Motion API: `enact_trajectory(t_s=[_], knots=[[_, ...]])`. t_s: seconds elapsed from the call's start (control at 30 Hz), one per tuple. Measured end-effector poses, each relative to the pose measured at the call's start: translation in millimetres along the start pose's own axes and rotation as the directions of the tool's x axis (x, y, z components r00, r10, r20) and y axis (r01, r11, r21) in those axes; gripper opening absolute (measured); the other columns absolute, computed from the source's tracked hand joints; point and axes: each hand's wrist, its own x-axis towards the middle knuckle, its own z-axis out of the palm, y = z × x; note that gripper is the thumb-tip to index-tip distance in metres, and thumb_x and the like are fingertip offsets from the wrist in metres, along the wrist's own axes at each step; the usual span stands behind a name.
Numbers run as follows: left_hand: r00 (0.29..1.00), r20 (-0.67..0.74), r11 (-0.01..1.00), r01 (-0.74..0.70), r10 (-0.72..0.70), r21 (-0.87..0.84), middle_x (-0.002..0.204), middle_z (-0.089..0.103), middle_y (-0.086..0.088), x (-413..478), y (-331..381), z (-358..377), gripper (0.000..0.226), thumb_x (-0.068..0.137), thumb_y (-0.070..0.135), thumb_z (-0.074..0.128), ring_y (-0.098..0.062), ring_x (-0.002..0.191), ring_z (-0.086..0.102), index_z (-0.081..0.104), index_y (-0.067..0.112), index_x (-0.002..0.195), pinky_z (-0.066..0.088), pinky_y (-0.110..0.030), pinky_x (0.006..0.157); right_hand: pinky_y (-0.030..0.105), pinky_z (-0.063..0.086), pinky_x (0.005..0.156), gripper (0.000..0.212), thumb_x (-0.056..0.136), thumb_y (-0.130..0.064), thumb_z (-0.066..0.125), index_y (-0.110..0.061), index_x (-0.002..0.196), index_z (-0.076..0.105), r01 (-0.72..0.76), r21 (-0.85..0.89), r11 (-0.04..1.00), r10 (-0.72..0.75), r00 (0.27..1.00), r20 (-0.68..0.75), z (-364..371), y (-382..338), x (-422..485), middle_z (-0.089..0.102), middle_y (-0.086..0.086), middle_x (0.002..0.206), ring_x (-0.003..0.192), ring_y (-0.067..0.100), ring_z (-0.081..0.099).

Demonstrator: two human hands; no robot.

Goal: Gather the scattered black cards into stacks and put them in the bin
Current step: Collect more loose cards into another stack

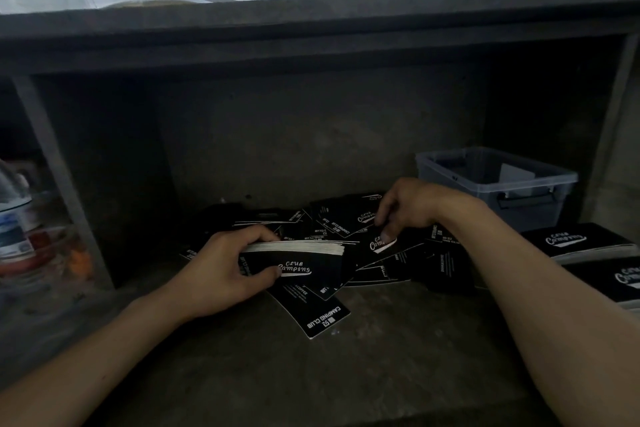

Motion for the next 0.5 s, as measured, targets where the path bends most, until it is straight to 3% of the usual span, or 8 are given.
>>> enact_trajectory(t_s=[0.07, 0.17, 0.27, 0.33, 0.4, 0.47, 0.5], knots=[[1.0, -0.001, 1.0, 0.001, -0.001, -0.004, 0.102, 0.072, 0.02, 0, 0, 1, 0.033, 0.083, 0.018, 0.081, -0.001, 0.093, 0.071, 0.065, 0.039, 0.103, 0.053, -0.012, 0.078, 0.018, 0.046, 0.072, 0.02, 0.072, -0.019, 0.084, -0.032, 0.083, 0.074, 0.036, 0.147, 0.988, -0.033, 0.999, -0.023, -11, 4, -5, 0.068, -0.014, 0.081, 0.084, 0.005, 0.061], [1.0, -0.011, 1.0, 0.004, -0.004, 0.005, 0.107, 0.071, 0.017, 1, -4, 2, 0.039, 0.082, 0.017, 0.082, -0.005, 0.097, 0.07, 0.064, 0.035, 0.111, 0.056, -0.02, 0.083, 0.025, 0.052, 0.079, 0.016, 0.08, -0.015, 0.077, -0.029, 0.087, 0.075, 0.074, 0.437, 0.897, -0.08, 0.997, -0.005, -25, 1, -18, 0.074, -0.008, 0.09, 0.093, 0.008, 0.065], [0.999, -0.02, 0.998, 0.025, -0.026, -0.052, 0.118, 0.068, 0.013, 3, -4, 3, 0.057, 0.079, 0.011, 0.083, -0.007, 0.11, 0.067, 0.055, 0.028, 0.127, 0.054, -0.023, 0.094, 0.024, 0.053, 0.077, 0.016, 0.081, -0.013, 0.075, -0.025, 0.092, 0.076, 0.145, 0.499, 0.854, -0.151, 0.988, -0.03, -13, -17, -17, 0.075, -0.008, 0.089, 0.09, 0.007, 0.066], [0.999, -0.023, 0.997, 0.036, -0.038, -0.073, 0.127, 0.065, 0.014, 3, -4, 3, 0.071, 0.079, 0.009, 0.083, -0.004, 0.118, 0.063, 0.048, 0.026, 0.137, 0.05, -0.021, 0.1, 0.024, 0.054, 0.078, 0.016, 0.088, -0.013, 0.068, -0.022, 0.1, 0.074, 0.152, 0.531, 0.833, -0.268, 0.952, 0.148, 0, -31, -16, 0.075, -0.003, 0.096, 0.09, 0.009, 0.067], [0.999, 0.009, 0.996, 0.038, -0.038, -0.079, 0.122, 0.068, 0.014, 2, -3, 2, 0.064, 0.082, 0.009, 0.081, -0.003, 0.113, 0.066, 0.051, 0.027, 0.134, 0.052, -0.02, 0.097, 0.026, 0.053, 0.08, 0.02, 0.097, -0.012, 0.054, -0.019, 0.107, 0.07, 0.117, 0.609, 0.785, -0.308, 0.926, 0.219, 9, -37, -10, 0.074, 0.002, 0.105, 0.093, 0.012, 0.069], [0.999, 0.021, 0.999, 0.027, -0.026, -0.042, 0.112, 0.072, 0.015, 1, -3, 1, 0.045, 0.084, 0.011, 0.079, -0.005, 0.103, 0.07, 0.061, 0.029, 0.121, 0.055, -0.023, 0.09, 0.023, 0.05, 0.082, 0.029, 0.099, -0.005, 0.044, -0.015, 0.115, 0.067, 0.156, 0.543, 0.825, -0.187, 0.982, 0.002, 13, -32, 2, 0.071, 0.009, 0.116, 0.101, 0.016, 0.068], [1.0, 0.016, 0.999, 0.024, -0.024, -0.024, 0.108, 0.073, 0.015, 1, -3, 1, 0.038, 0.085, 0.012, 0.079, -0.005, 0.1, 0.071, 0.065, 0.029, 0.115, 0.057, -0.025, 0.087, 0.022, 0.047, 0.086, 0.034, 0.097, -0.002, 0.044, -0.012, 0.122, 0.065, 0.168, 0.36, 0.918, -0.123, 0.982, -0.144, 15, -28, 8, 0.066, 0.011, 0.125, 0.109, 0.018, 0.064]])
